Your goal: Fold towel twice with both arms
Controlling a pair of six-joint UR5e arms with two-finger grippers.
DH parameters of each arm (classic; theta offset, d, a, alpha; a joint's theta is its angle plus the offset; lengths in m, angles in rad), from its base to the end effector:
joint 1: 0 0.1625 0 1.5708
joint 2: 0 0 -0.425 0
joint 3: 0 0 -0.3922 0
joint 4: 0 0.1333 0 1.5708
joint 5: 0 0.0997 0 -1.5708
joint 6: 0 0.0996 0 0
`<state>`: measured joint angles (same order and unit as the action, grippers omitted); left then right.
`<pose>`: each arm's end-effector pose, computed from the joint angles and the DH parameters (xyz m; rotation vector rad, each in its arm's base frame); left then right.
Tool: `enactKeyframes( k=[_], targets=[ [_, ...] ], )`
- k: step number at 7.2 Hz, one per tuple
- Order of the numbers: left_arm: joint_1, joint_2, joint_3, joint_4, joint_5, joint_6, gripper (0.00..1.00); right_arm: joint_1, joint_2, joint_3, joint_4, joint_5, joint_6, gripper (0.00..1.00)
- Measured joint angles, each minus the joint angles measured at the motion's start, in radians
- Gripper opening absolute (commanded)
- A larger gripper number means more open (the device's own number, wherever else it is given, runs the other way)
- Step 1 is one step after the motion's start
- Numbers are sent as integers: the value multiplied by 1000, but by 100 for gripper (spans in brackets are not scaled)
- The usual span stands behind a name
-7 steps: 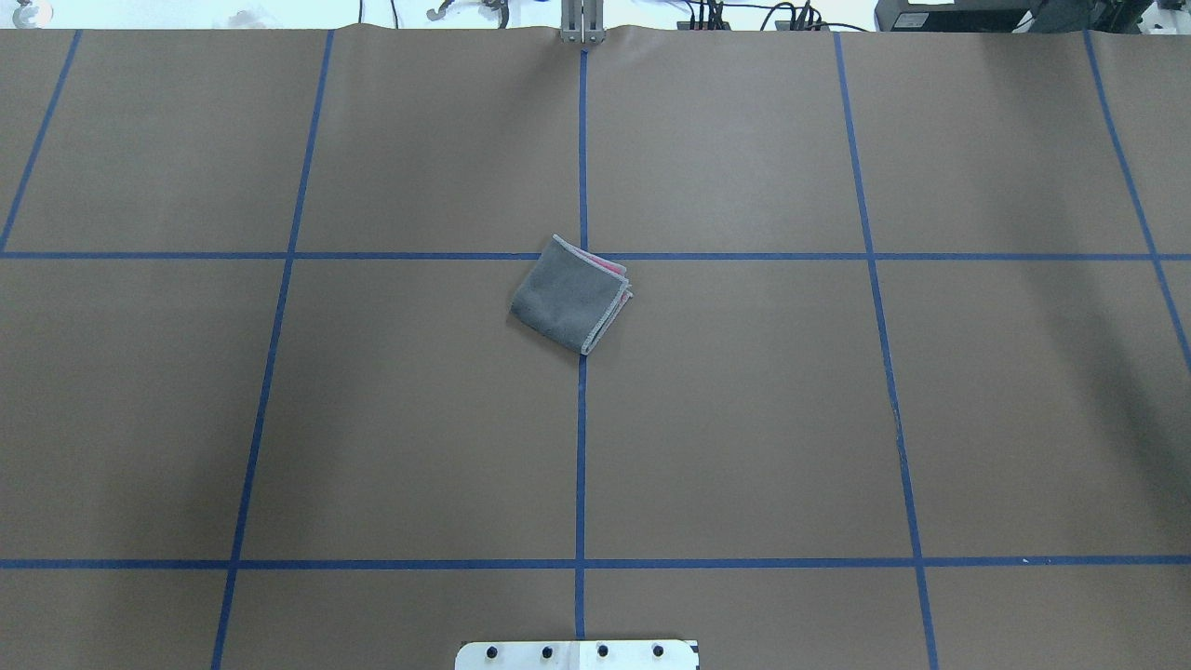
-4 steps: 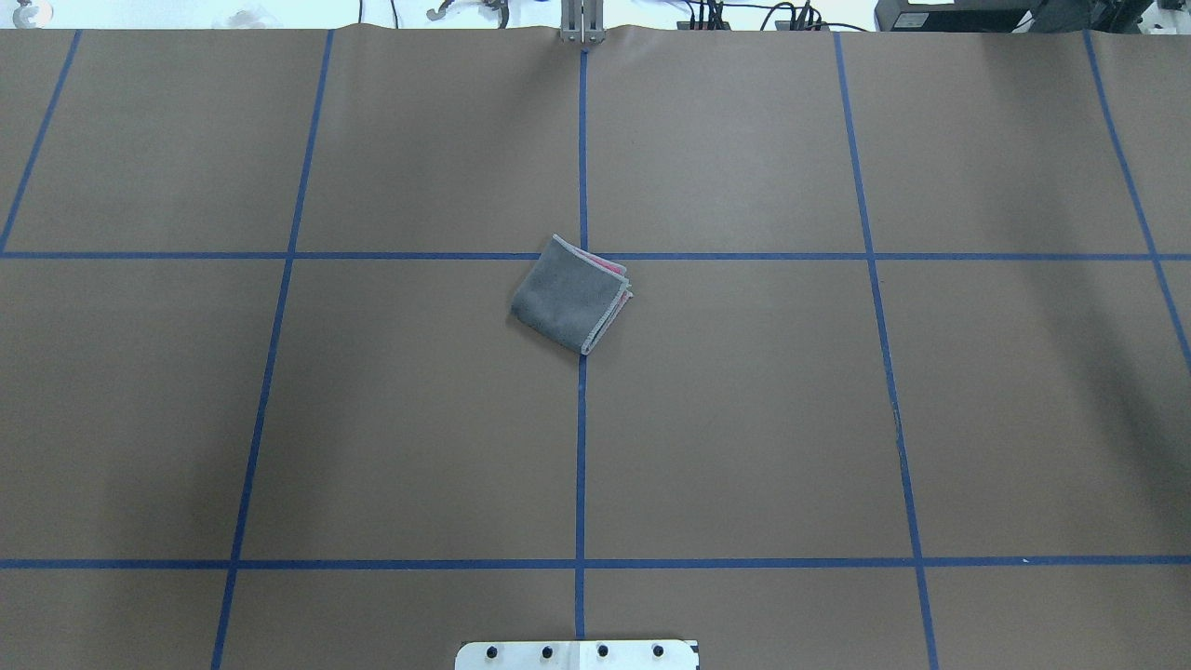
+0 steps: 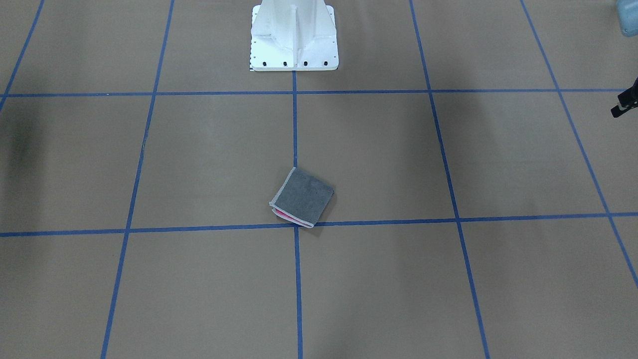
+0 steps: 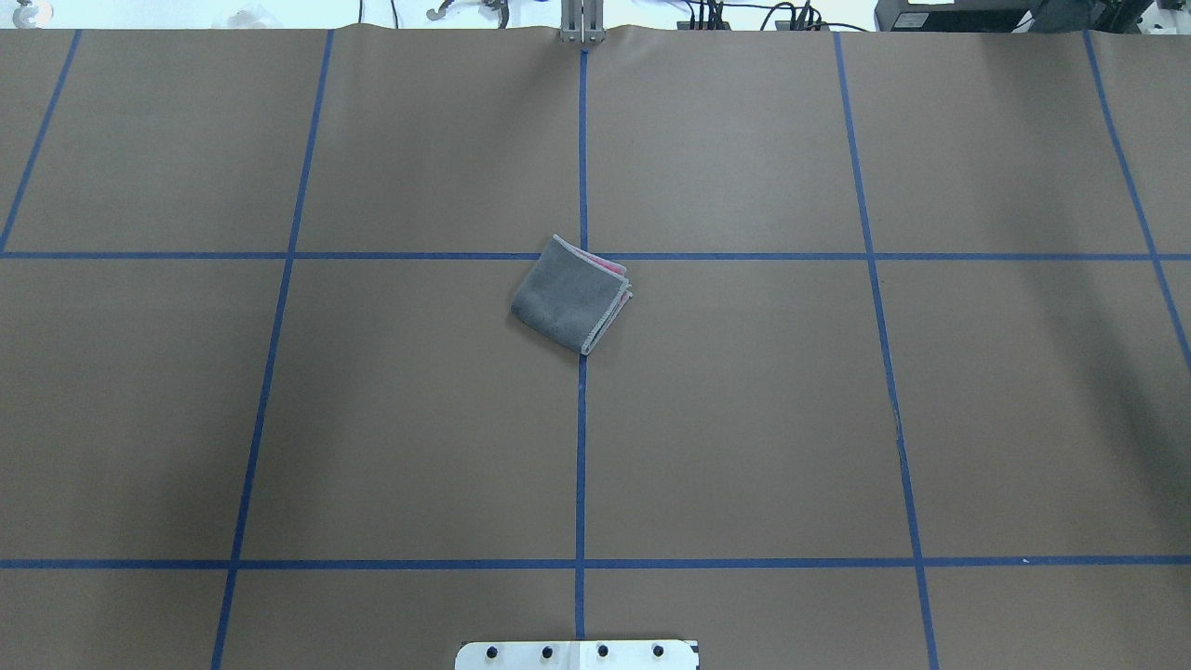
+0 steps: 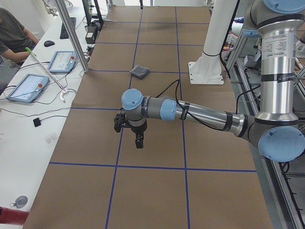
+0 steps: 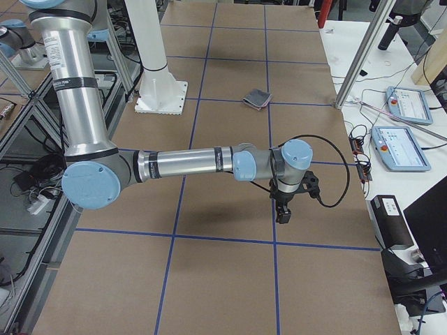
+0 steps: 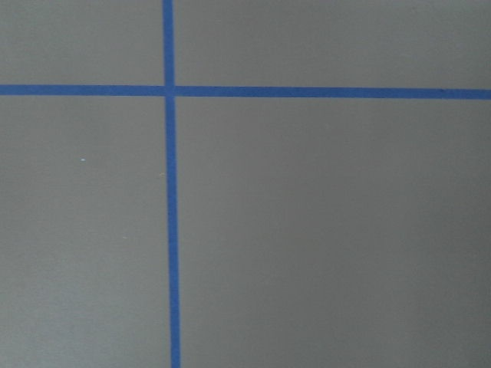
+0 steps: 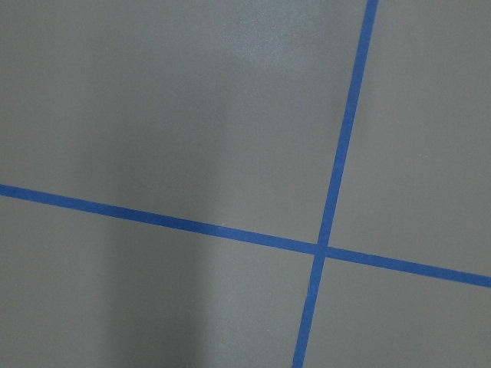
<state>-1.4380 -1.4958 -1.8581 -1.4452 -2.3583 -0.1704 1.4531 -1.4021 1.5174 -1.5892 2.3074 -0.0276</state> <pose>-0.0017 -0.4612 0.5650 -0.0376 0.7903 -0.0015 -0.0007 -0.5712 0.6001 0.0593 -0.7404 -0.1743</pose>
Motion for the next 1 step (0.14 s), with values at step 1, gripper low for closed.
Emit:
enactKeyframes(
  k=[1],
  targets=[
    [-15, 1, 6, -1, 6, 2, 100, 2, -4, -2, 0, 3, 0, 100]
  ],
)
